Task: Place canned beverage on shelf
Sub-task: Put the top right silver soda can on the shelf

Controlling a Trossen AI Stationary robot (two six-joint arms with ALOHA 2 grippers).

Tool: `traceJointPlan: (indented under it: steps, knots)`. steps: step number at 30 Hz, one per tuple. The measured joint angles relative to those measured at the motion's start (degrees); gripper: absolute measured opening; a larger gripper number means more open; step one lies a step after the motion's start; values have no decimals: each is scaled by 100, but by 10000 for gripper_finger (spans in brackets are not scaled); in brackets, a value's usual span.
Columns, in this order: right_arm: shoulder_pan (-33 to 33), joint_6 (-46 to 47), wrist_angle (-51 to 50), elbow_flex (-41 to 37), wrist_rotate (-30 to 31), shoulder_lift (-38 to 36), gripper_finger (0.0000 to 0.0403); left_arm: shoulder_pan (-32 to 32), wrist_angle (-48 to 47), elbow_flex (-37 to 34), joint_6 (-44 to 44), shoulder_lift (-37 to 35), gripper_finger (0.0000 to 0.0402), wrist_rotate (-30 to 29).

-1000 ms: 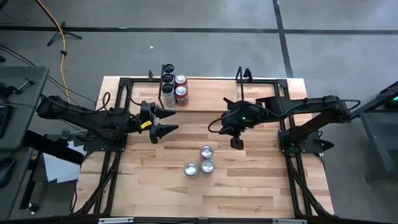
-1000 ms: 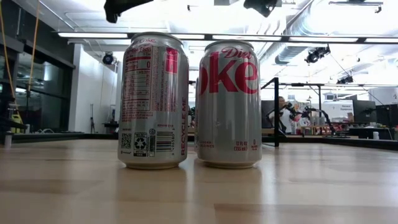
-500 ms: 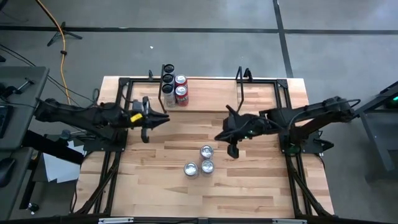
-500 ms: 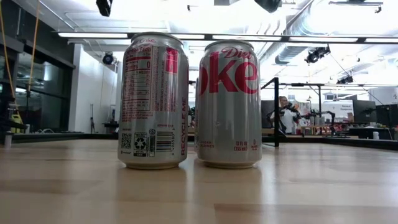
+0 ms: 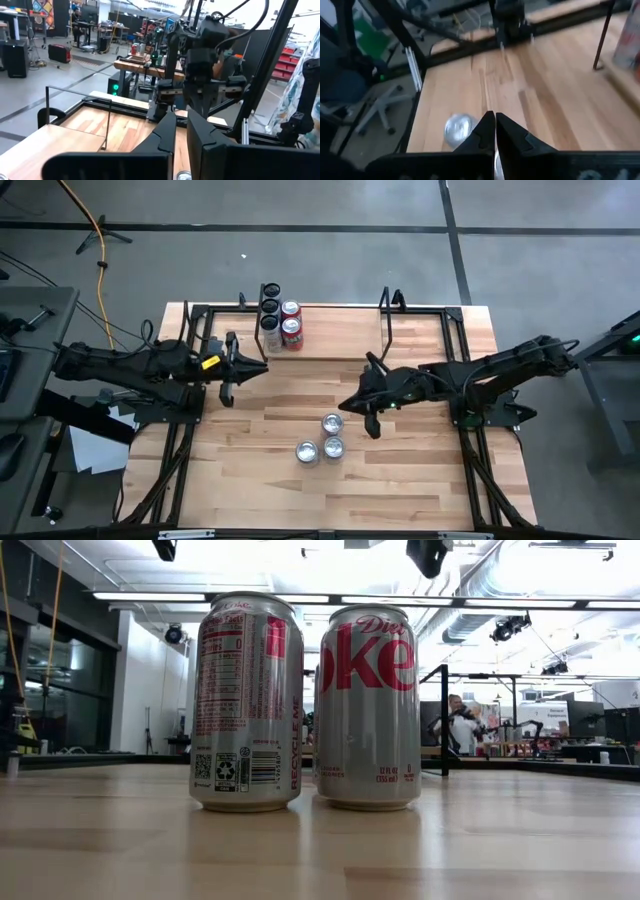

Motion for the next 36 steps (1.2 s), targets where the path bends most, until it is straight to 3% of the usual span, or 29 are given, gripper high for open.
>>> traceJointPlan:
  steps: [4, 7, 11, 17, 21, 25, 28, 31, 36]
  knots:
    - [-43, -54, 527, 13, 176, 0, 5, -2, 0, 0, 0, 0, 3, -8]
    - [-104, 123, 498, 345, 180, 59, 35, -2, -3, 0, 2, 0, 3, -10]
    - [-118, -107, -270, 1202, 196, 412, 121, -2, -15, 0, 4, 0, 3, -14]
    - [-96, -278, -2242, 2850, 136, 1374, 271, -2, -107, 0, 4, 0, 3, -14]
    - [-117, -282, -3637, 3820, 133, 2004, 335, -4, -221, 0, 0, 0, 3, -12]
    - [-198, 132, -4697, 4561, 134, 2595, 361, -2, -330, 0, -2, 0, 3, -10]
    - [-276, 1380, -5124, 4871, 113, 3007, 364, -2, -350, 0, -2, 0, 3, -10]
    - [-328, 2579, -5352, 4979, -152, 3367, 364, -2, -348, 0, 0, 0, 3, -10]
    - [-319, 3347, -5617, 4981, -599, 3929, 364, -2, -346, 0, 0, 0, 3, -8]
